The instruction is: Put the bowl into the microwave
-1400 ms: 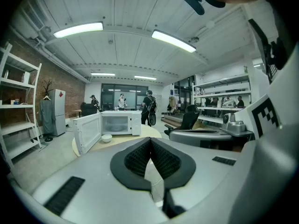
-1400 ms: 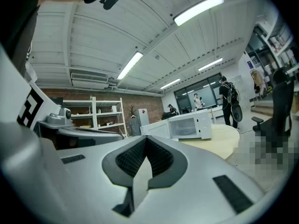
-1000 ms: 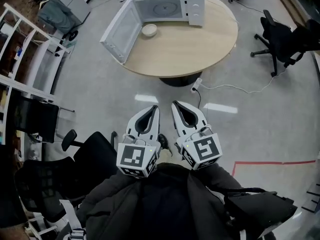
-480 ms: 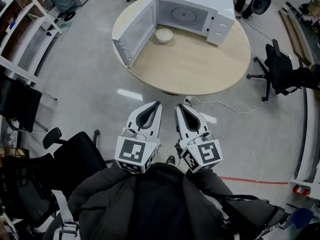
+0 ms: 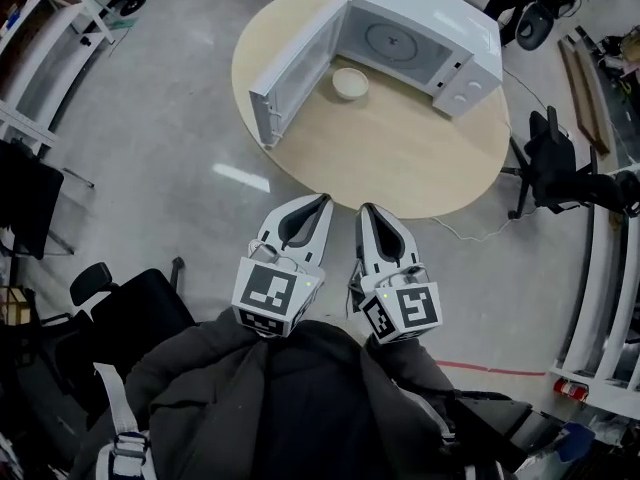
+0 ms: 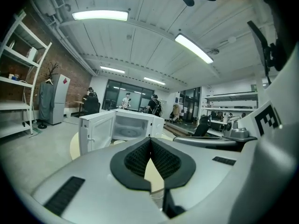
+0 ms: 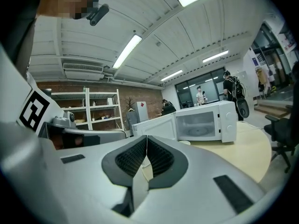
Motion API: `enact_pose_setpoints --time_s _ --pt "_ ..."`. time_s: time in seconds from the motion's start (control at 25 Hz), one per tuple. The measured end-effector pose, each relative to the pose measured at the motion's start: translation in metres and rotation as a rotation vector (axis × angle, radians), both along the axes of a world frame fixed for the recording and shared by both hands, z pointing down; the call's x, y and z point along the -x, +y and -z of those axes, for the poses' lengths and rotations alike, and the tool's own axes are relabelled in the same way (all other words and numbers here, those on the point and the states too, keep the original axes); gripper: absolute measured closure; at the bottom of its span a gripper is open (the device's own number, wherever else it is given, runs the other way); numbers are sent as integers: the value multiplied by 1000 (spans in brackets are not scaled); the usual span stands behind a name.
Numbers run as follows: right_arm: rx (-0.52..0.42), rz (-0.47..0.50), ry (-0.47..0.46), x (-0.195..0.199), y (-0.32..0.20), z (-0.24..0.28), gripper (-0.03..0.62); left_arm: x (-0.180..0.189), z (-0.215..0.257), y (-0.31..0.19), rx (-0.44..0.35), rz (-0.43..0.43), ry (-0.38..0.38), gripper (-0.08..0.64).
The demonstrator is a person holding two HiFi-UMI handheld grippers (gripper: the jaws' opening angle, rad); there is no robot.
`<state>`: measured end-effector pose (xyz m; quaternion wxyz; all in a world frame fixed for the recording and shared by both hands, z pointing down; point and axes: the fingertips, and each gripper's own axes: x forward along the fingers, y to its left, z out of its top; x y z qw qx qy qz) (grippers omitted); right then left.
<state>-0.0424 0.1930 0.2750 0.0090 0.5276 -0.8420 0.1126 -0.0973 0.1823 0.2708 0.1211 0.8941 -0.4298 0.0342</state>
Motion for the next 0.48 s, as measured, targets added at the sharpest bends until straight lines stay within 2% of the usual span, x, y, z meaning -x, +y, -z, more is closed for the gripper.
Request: enact_pose_setpoints --time_s 0.16,0.48 --pt "13 -19 24 7 -12 3 583 6 2 -16 5 -19 24 551" --pt "14 -72 28 -4 -38 0 583 -2 -2 -44 3 -62 19 551"
